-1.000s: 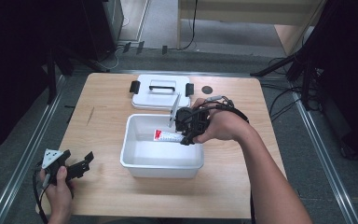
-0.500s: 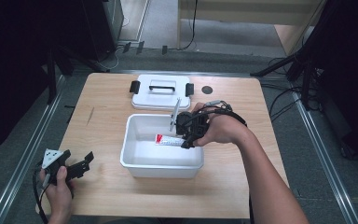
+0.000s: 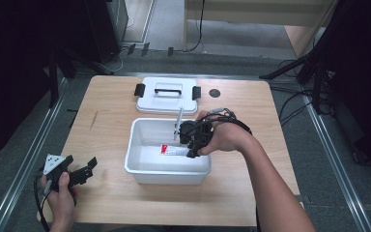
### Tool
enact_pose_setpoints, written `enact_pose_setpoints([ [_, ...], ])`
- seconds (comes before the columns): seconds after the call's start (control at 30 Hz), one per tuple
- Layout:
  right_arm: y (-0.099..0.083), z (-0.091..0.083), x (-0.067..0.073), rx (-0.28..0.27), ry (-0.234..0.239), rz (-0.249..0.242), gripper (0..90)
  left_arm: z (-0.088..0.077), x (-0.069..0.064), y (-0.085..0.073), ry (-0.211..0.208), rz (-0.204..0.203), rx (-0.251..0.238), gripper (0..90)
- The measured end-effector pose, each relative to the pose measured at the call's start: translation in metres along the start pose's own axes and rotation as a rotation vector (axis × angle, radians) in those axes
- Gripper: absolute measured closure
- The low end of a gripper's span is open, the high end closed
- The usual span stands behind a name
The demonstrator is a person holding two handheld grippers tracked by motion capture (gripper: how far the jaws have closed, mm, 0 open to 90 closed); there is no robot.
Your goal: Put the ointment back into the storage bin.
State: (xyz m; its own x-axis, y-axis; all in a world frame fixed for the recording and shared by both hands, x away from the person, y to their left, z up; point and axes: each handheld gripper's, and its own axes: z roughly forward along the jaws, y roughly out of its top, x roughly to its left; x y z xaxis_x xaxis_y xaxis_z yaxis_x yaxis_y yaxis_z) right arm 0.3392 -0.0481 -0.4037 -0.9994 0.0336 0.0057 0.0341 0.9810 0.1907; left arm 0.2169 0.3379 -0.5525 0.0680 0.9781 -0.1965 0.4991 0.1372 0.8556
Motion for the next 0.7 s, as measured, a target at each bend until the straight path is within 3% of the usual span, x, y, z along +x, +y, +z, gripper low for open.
enact_pose_setpoints([
  [0.7, 0.008, 0.023, 0.005, 0.066, 0.023, -0.043, 72.1, 0.0, 0.0, 0.0, -0.002, -0.001, 0.002, 6.2],
])
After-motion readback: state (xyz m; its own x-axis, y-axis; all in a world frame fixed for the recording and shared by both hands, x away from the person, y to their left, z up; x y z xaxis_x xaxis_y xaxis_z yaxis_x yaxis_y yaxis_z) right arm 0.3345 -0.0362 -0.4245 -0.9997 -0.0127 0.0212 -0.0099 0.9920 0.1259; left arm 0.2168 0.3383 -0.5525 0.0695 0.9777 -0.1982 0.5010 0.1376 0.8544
